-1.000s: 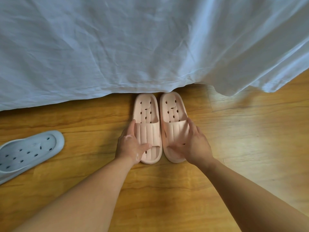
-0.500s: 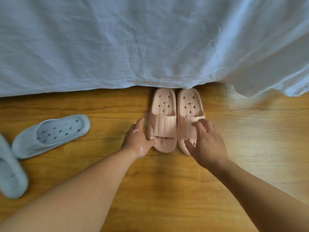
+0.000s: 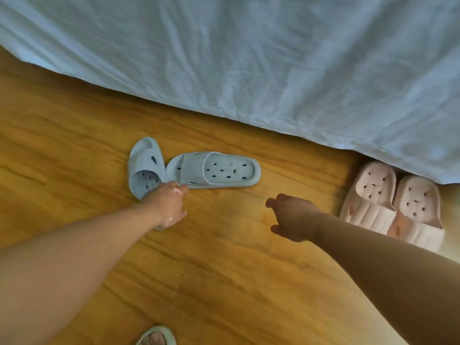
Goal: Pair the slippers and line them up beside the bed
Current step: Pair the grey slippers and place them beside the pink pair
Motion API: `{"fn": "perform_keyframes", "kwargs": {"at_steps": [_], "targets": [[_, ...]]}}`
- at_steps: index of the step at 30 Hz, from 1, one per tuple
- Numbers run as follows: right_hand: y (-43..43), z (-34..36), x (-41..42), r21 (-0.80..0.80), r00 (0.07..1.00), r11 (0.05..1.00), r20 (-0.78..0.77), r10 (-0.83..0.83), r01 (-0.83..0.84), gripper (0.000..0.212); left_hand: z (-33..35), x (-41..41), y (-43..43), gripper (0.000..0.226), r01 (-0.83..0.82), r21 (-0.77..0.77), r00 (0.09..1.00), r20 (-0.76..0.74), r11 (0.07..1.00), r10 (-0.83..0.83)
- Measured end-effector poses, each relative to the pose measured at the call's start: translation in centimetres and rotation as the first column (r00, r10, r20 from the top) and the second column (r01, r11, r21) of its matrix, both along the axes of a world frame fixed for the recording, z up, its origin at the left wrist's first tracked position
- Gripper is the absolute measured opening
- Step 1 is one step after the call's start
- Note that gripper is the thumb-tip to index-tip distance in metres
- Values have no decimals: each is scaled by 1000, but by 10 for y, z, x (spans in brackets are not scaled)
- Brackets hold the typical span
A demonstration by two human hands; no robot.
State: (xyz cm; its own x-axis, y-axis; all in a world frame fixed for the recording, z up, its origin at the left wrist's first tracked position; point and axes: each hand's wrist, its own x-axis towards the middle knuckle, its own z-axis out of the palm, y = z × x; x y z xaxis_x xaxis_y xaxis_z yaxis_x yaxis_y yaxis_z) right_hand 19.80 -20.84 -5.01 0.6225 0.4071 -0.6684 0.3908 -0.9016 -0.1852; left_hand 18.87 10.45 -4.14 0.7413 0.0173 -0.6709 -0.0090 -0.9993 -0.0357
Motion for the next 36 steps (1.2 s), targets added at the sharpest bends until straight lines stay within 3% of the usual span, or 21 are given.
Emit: {"fn": "perform_keyframes", "kwargs": {"at_steps": [3,6,8,10,13,20,25,31,36], "targets": [[67,-11,29,76,994,994,77,-79,73,64,-14,11,69,64,-62,19,971,233,998,56],[129,-25,53,188,975,963,68,-211,195,69,-27,27,123,79,-133,14,944,307,991,122],[166,-31,62,277,930,891,-27,-367,360,64,-37,39,144,88,-219,-41,932,286,975,221],[193,-37,68,332,840,777,-112,-531,535,45,-49,51,160,94,-287,-100,920,250,953,304],[213,-49,71,324,711,645,-147,-688,692,29,-67,68,173,102,-255,-150,942,187,955,280],[193,-49,70,329,626,565,-117,-771,757,23,-59,68,162,97,-298,-287,901,229,910,367],[142,-35,68,364,486,408,-153,-860,837,29,-52,22,101,110,-392,-332,883,125,858,452],[120,-40,53,374,497,421,-132,-858,826,30,-66,-11,-15,100,-531,-276,843,-79,801,532],[112,-48,35,381,566,489,-117,-816,785,22,-67,-20,-56,117,-641,-338,767,-230,690,600]]}}
